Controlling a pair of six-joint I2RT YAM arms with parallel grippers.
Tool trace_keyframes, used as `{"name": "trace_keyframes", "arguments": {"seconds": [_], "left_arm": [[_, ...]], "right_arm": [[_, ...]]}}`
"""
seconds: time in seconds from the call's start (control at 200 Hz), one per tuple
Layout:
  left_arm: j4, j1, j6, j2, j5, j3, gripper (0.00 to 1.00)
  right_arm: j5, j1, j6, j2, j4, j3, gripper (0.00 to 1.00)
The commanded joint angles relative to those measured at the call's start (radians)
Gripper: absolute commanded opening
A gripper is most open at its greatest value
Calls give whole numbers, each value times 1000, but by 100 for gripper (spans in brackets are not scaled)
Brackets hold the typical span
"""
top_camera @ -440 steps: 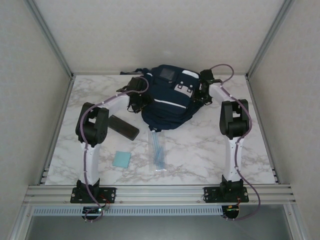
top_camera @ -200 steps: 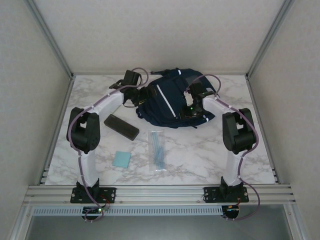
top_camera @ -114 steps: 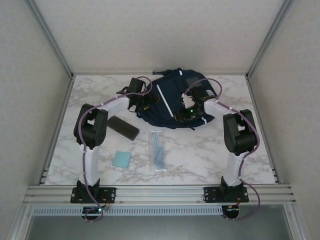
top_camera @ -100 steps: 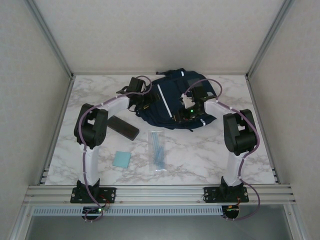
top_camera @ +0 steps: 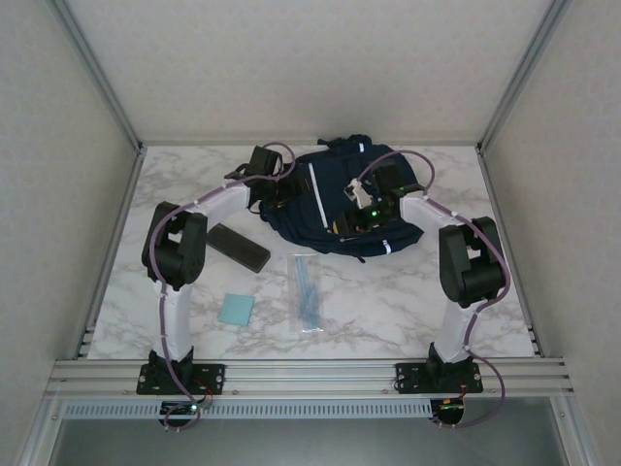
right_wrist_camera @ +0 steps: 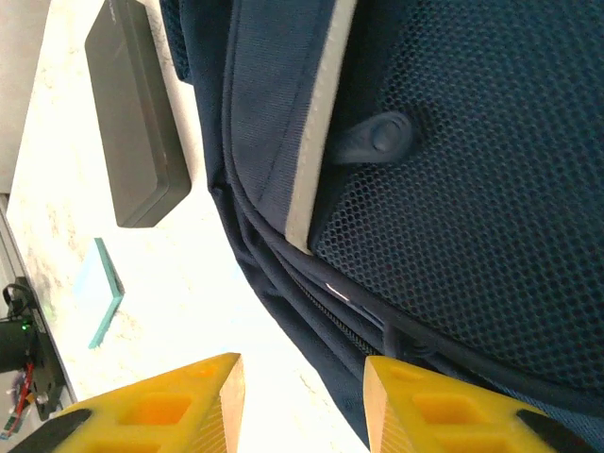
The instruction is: Pack books, pencil case, and school supplies into a backpack
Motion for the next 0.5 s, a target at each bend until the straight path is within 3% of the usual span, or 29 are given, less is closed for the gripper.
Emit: {"name": "trace_keyframes", "arguments": {"seconds": [0.0, 0.14, 0.425, 0.496], "left_arm": [[-52, -19, 14, -52, 33, -19, 73], [-43, -18, 2, -40, 36, -21, 73], [-38, -19, -13, -67, 30, -56, 72], [-30, -22, -24, -81, 36, -81, 73]], "right_arm": [[-24, 41, -44, 24, -2, -3, 37], [-174, 66, -76, 39, -18, -8, 34], [360, 72, 45, -136, 109, -129, 37], [434, 73, 45, -126, 97, -120, 37]]}}
